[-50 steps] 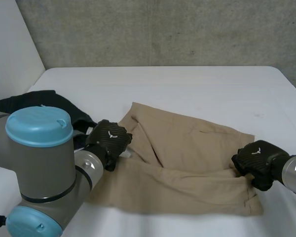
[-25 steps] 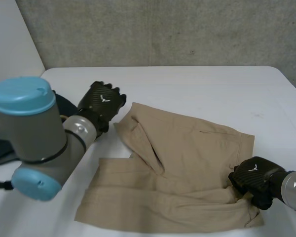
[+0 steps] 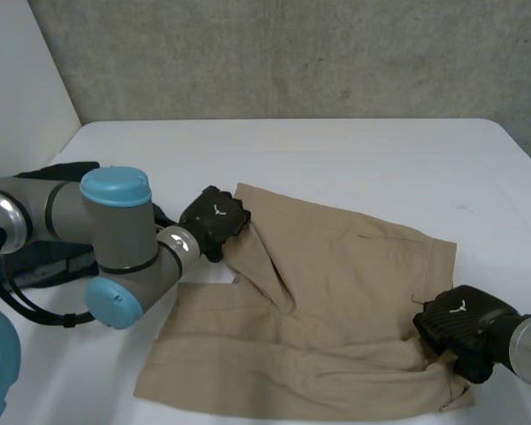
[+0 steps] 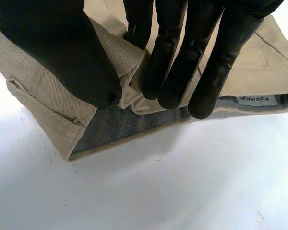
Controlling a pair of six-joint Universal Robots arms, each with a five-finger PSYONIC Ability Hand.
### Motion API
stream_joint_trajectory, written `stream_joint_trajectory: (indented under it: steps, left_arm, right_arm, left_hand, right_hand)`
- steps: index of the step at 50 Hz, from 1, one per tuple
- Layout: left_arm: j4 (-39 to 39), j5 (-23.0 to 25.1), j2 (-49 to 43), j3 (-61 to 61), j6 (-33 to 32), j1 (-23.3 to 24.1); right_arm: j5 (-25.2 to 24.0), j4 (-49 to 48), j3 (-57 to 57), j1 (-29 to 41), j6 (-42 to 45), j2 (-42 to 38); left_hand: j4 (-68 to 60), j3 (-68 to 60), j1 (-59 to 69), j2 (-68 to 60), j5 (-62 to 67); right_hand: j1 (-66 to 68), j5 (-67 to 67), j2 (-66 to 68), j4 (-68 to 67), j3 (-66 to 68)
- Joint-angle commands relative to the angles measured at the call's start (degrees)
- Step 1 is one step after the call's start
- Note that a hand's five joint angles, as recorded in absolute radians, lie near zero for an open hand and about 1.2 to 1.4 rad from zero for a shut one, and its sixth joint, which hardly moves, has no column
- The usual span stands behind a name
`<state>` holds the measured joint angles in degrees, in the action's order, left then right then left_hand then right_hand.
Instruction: Fold the laundry.
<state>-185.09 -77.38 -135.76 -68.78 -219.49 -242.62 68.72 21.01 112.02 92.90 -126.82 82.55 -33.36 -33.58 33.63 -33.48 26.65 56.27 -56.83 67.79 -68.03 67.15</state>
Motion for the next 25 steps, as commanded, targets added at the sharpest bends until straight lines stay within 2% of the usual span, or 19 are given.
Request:
stream_joint_trajectory:
  steps: [1,4,10,13,19,20,22,23,24,25]
  left_arm:
    - [0.1,-3.4,-0.9,0.4,-1.8,-0.2]
    - [0.1,-5.7,-0.7,0.1,-1.9,-0.2]
    - [0.1,-13.4,0.8,-2.1,-2.0,-0.4]
    - [0.2,-15.8,1.8,-4.1,-2.0,-0.5]
    - [0.0,-17.6,3.0,-6.9,-1.9,-0.5]
    - [0.0,-18.0,3.1,-7.3,-1.9,-0.5]
    - [0.0,-18.3,3.6,-7.9,-1.9,-0.5]
    - [0.0,-18.5,3.8,-8.0,-1.9,-0.5]
    - [-0.1,-19.0,4.7,-8.6,-1.8,-0.5]
    - [-0.2,-19.3,5.3,-8.8,-1.9,-0.4]
  right_arm:
    - [0.0,-0.4,0.6,-0.1,0.0,0.3]
    - [0.0,-0.7,0.6,-0.1,0.0,0.4]
    - [-0.1,-0.8,0.6,0.0,-0.1,0.4]
    - [-0.1,-0.8,0.6,0.0,-0.1,0.4]
    - [-0.2,-0.9,0.5,0.0,-0.1,0.4]
    - [-0.2,-1.0,0.5,0.1,-0.1,0.4]
    - [-0.2,-1.0,0.6,0.1,-0.1,0.4]
    - [-0.2,-1.0,0.6,0.2,-0.1,0.4]
    - [-0.3,-1.1,0.6,0.1,-0.2,0.4]
    - [-0.3,-1.1,0.6,0.2,-0.2,0.4]
  left_hand:
    - [-36.0,-35.7,35.7,-35.8,32.7]
    - [-46.6,-46.4,46.4,-46.5,43.3]
    - [-46.6,-46.4,46.4,-46.5,43.4]
    - [-46.6,-46.4,46.4,-46.5,43.4]
    - [-46.6,-46.4,46.4,-46.5,43.4]
    - [-44.3,-44.1,44.1,-44.2,41.0]
    - [-31.1,-30.9,30.8,-31.0,27.8]
    - [-20.9,-20.6,20.6,-20.7,17.6]
    - [-1.4,-1.2,1.2,-1.3,-1.8]
    - [4.4,4.6,-4.7,4.5,-7.7]
  right_hand:
    - [23.7,-13.2,12.2,-12.0,12.8]
    - [23.7,-13.2,12.2,-12.0,12.8]
    - [23.7,-13.2,12.2,-12.0,12.8]
    - [23.7,-13.2,12.2,-12.0,12.8]
    - [23.7,-13.2,12.2,-12.0,12.8]
    - [23.7,-13.2,12.2,-12.0,12.8]
    - [23.7,-13.2,12.2,-12.0,12.8]
    - [23.7,-13.2,12.2,-12.0,12.8]
    - [23.7,-13.2,12.2,-12.0,12.8]
    - [23.7,-13.2,12.2,-12.0,12.8]
